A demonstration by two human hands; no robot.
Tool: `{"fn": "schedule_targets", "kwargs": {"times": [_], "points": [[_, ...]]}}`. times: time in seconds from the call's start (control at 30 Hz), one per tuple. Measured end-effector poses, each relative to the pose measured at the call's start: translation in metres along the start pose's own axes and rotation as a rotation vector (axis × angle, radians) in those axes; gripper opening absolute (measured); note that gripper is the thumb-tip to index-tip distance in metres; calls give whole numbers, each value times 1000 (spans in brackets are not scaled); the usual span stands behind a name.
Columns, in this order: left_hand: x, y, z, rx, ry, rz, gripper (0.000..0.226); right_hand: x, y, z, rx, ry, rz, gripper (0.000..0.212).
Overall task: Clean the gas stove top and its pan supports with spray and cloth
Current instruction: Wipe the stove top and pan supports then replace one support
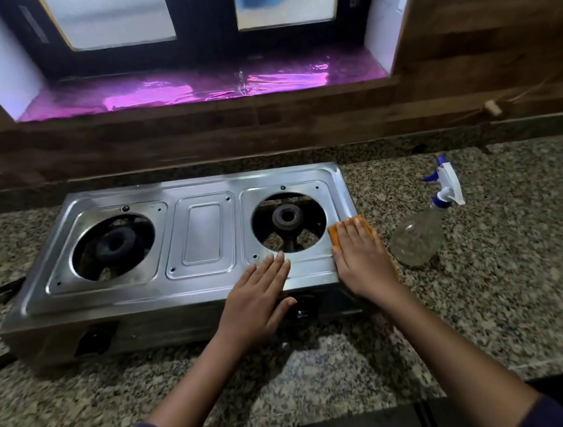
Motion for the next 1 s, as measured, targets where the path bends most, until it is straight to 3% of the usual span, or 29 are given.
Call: {"fn": "schedule_targets", "kwargs": {"times": [0.4,0.77,1.0], "points": [[1,-1,-1,-4,41,-18,61,36,2,139,18,59,48,55],[0,-1,-2,0,-1,-27,65,10,-6,1,75,73,8,63],[17,-13,-13,-50,6,-186,64,-5,-53,-12,167,19,-38,76]]}}
Point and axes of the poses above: each hand's wrist, its own z-axis towards the middle knuckle, its own x-axis out of the back of the hand, y = z × x, the point moved 9 cm from there along z, towards the middle knuckle, and after that the axes turned 4 degrees about -y, right-handed, at the moved point
